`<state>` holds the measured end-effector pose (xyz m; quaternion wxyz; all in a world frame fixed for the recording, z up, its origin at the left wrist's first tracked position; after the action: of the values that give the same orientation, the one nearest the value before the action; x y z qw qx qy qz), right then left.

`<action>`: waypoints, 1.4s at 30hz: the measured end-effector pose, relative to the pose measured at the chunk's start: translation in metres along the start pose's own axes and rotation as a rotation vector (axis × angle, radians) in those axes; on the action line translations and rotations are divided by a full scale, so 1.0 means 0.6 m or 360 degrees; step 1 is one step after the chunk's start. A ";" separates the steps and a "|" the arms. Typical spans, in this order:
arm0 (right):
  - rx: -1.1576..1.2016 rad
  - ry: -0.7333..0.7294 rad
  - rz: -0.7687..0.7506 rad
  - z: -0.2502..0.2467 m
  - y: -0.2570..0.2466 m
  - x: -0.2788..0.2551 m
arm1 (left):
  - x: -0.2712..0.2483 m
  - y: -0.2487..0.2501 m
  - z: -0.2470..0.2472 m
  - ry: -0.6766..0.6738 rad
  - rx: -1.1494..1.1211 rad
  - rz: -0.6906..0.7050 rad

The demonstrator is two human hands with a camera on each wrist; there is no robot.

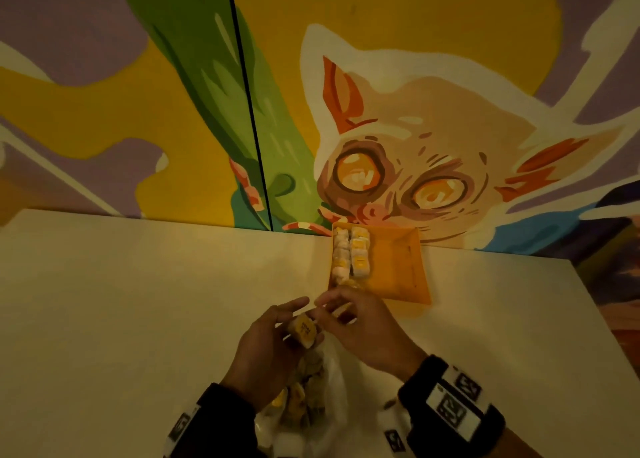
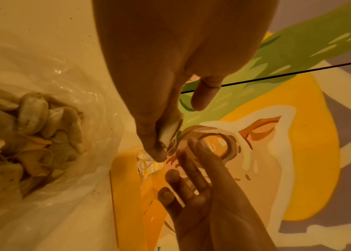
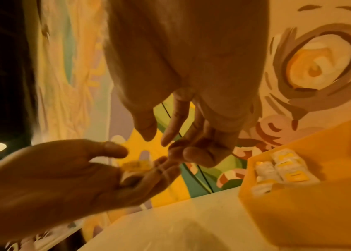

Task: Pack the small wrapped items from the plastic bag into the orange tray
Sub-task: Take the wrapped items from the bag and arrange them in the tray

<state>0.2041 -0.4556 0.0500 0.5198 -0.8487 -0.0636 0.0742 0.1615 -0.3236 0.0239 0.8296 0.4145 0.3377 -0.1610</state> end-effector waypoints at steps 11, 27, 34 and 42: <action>0.0054 0.0131 0.0016 0.010 -0.012 -0.085 | -0.044 -0.016 0.006 -0.0100 0.0266 0.0111; 0.0419 0.0258 0.0228 -0.006 0.013 -0.093 | -0.066 -0.019 -0.013 -0.0208 0.0789 0.0469; 0.0471 0.0219 0.0200 -0.004 0.002 -0.090 | -0.072 -0.012 -0.006 -0.0162 0.1019 0.0707; 0.0370 0.0155 0.0196 -0.019 0.009 -0.067 | -0.059 -0.020 -0.003 -0.0112 0.1028 0.0589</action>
<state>0.1668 -0.4753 0.0526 0.6117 -0.7875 0.0230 0.0715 0.1285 -0.3302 0.0408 0.6824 0.7030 0.1600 -0.1207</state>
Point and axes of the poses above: each hand's wrist, its own x-axis towards the middle knuckle, its own z-axis out of the palm, y = z × x, the point moved 8 cm from there along x, towards the middle knuckle, and after that the axes turned 6 degrees about y, right-handed, at the moved point
